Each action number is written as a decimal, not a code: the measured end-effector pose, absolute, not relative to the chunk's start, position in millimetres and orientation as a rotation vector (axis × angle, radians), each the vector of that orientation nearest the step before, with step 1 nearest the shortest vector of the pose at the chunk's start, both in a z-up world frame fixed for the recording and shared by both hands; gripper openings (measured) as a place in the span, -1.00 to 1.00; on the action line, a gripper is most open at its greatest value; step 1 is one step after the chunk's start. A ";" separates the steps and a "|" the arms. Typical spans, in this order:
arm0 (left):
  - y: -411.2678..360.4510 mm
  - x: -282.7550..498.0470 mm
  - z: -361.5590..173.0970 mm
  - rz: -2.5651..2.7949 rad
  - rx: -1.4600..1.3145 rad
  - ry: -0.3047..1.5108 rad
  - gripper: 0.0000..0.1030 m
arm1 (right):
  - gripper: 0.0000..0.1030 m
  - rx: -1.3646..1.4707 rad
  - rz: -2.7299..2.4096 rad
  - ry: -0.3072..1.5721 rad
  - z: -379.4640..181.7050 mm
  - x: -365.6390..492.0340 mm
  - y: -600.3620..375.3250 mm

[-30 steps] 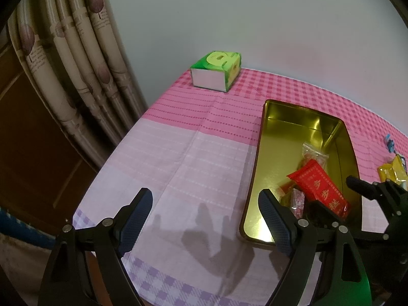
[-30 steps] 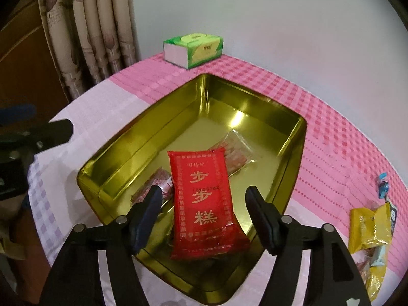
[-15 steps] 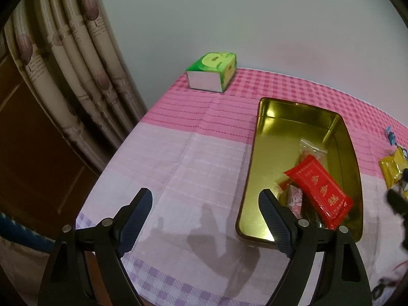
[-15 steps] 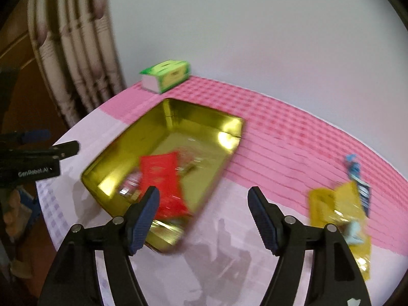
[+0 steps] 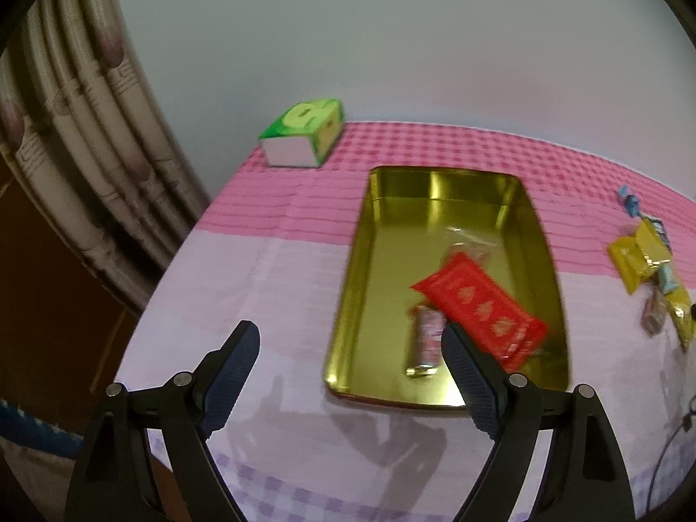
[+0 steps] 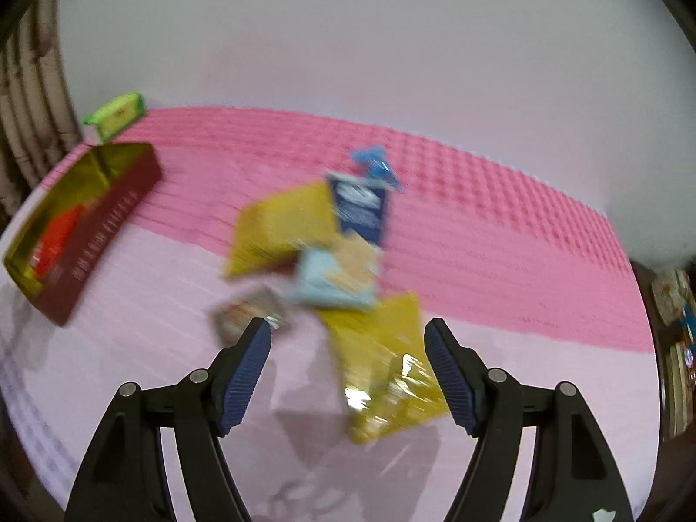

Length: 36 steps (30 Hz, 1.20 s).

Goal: Organize snacks
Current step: 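Move the right gripper to the pile and grasp the yellow foil bag, then grasp the dark brown block with the left gripper while the right gripper holds the yellow bag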

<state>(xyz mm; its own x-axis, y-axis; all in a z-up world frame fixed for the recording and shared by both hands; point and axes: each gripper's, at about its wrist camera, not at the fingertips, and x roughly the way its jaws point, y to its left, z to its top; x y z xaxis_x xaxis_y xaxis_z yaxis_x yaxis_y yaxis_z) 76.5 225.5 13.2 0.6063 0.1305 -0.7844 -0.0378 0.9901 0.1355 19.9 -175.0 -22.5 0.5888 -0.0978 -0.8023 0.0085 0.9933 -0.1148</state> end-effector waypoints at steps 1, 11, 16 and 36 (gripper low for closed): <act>220.0 75.8 14.9 0.081 0.107 0.912 0.66 | 0.43 -0.095 -0.065 0.951 -27.0 19.6 -182.6; 147.1 67.8 11.9 -0.043 0.222 0.904 0.67 | 0.55 -0.063 -0.033 1.002 -55.6 23.8 -211.2; 96.6 66.5 -3.1 -0.129 0.279 0.924 0.67 | 0.55 -0.026 -0.008 1.010 -62.9 31.8 -214.5; -21.1 79.3 -38.1 -0.321 0.364 0.939 0.67 | 0.10 -0.026 -0.011 0.989 -69.7 28.5 -226.8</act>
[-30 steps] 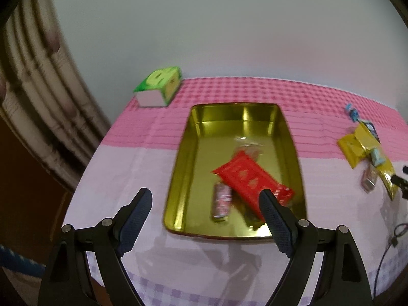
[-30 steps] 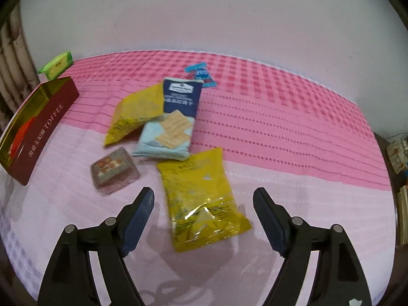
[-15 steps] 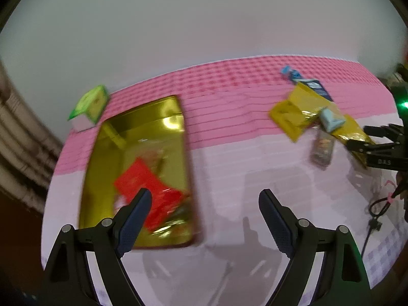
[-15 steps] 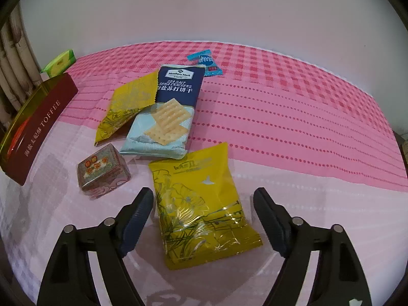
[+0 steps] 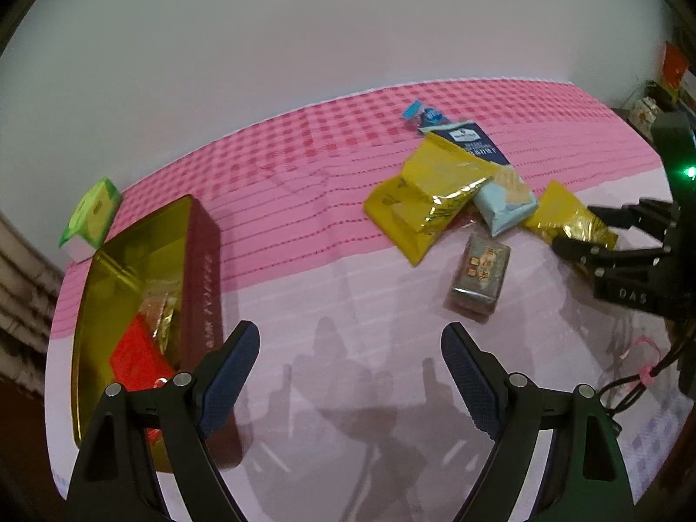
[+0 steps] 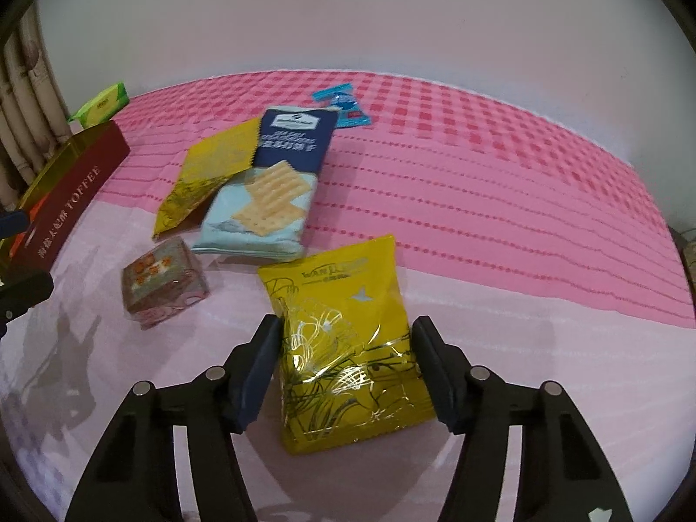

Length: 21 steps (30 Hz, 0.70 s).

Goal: Organize snacks
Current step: 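Grasp the dark brown block with the left gripper while the right gripper holds the yellow bag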

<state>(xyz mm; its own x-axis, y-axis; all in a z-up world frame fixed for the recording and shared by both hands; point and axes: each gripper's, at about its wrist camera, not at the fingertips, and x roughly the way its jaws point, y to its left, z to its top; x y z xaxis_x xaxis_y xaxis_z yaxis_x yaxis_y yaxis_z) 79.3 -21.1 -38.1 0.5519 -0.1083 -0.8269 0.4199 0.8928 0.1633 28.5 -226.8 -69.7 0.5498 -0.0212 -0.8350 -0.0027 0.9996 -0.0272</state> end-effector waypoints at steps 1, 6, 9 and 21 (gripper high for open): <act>-23.6 79.4 -39.7 -0.325 0.369 0.940 0.67 | 0.07 -0.032 -0.018 0.985 -69.5 28.8 -229.3; -36.4 80.7 -43.7 -0.366 0.375 0.934 0.67 | 0.04 -0.044 -0.090 0.964 -68.7 32.2 -257.5; -43.5 82.3 -46.5 -0.391 0.377 0.940 0.67 | 0.03 -0.045 -0.135 0.951 -68.3 35.5 -278.2; -66.7 89.7 -55.2 -0.436 0.390 0.939 0.67 | 0.03 -0.011 -0.164 0.910 -70.8 39.9 -320.4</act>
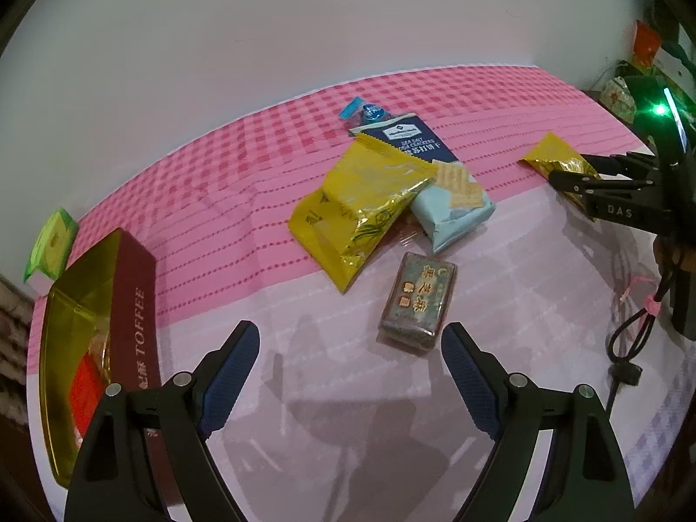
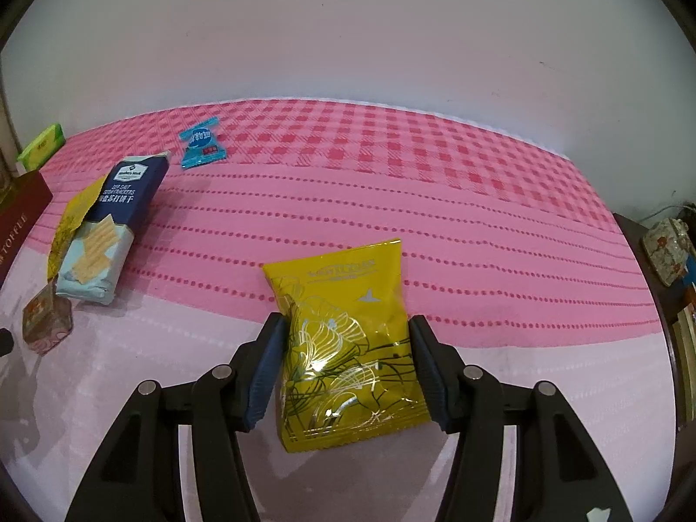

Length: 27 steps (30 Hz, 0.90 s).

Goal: Organize snacks
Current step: 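Grasp the dark brown block with the left gripper while the right gripper holds the yellow bag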

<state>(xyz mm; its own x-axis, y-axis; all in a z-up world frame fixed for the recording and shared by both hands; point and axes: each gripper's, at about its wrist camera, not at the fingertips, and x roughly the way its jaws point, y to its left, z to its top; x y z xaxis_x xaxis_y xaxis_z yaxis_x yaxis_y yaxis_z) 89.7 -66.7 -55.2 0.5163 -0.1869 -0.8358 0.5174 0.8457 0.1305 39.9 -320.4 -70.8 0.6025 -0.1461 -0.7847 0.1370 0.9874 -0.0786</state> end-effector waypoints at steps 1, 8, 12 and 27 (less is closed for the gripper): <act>-67.6 90.0 -55.3 -0.442 0.386 0.939 0.67 | 0.03 -0.006 -0.167 0.908 -71.0 38.7 -320.6; -78.3 95.3 -61.4 -0.464 0.429 0.936 0.67 | 0.05 0.008 -0.174 0.910 -71.9 39.6 -321.0; -85.5 99.8 -67.4 -0.481 0.432 0.950 0.67 | 0.07 0.017 -0.173 0.911 -71.8 39.3 -321.7; -101.0 107.5 -84.1 -0.503 0.408 0.974 0.12 | 0.08 0.023 -0.174 0.913 -72.1 39.3 -323.1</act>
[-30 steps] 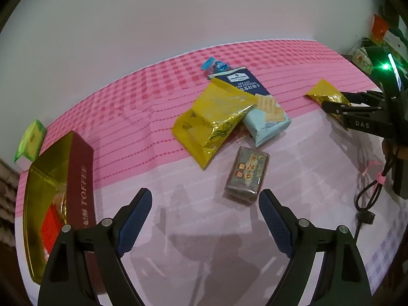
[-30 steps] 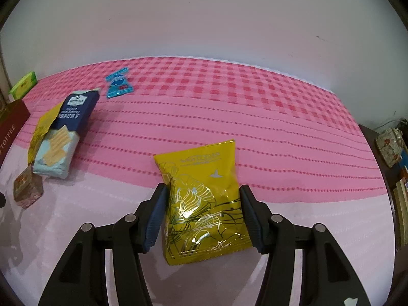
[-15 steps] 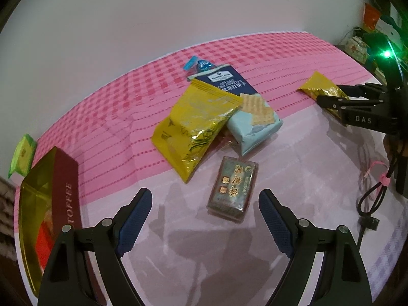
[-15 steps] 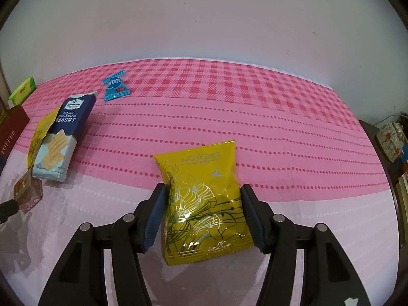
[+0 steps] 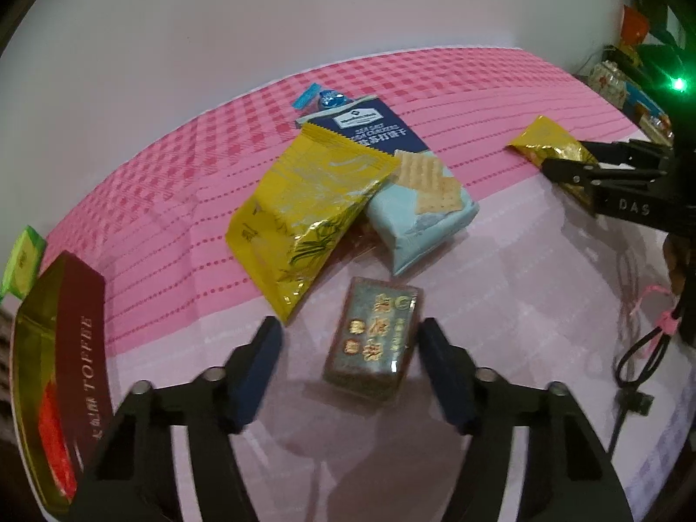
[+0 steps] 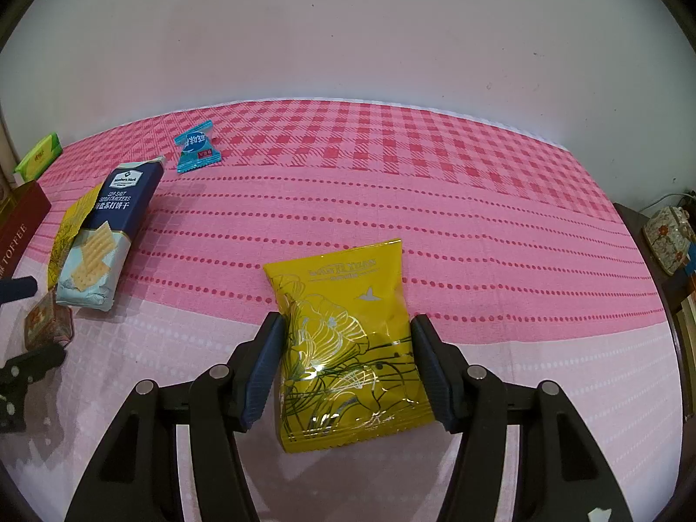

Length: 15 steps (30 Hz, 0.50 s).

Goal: Organize snacks
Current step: 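Grasp the dark brown block with the left gripper while the right gripper holds the yellow bag, then carry the brown block over the tin and open the left gripper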

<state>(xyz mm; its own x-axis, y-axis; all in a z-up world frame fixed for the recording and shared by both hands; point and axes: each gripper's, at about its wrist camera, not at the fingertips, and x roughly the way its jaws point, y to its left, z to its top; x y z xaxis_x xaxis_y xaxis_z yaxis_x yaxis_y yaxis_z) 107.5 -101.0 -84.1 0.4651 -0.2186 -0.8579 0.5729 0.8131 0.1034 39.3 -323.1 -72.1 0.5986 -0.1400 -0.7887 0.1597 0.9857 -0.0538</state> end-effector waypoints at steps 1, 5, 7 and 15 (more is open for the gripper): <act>-102.1 107.2 -84.1 -0.506 0.406 0.973 0.07 | 0.08 0.024 -0.173 0.913 -72.0 39.3 -323.2; -107.4 105.2 -83.7 -0.524 0.405 0.972 -0.29 | 0.08 0.028 -0.173 0.913 -72.0 39.3 -323.0; -109.9 104.6 -83.7 -0.518 0.410 0.968 -0.31 | 0.08 0.028 -0.173 0.913 -71.9 39.4 -323.2; -108.8 105.7 -82.2 -0.514 0.376 0.978 -0.37 | 0.08 0.029 -0.173 0.913 -71.8 39.3 -323.2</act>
<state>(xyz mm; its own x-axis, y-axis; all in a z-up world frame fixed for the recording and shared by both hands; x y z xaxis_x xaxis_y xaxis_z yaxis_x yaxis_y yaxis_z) 105.7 -108.8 -82.2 0.4559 -0.2409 -0.8568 0.5687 0.8194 0.0722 39.3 -323.2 -71.8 0.5982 -0.1366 -0.7896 0.1612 0.9857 -0.0485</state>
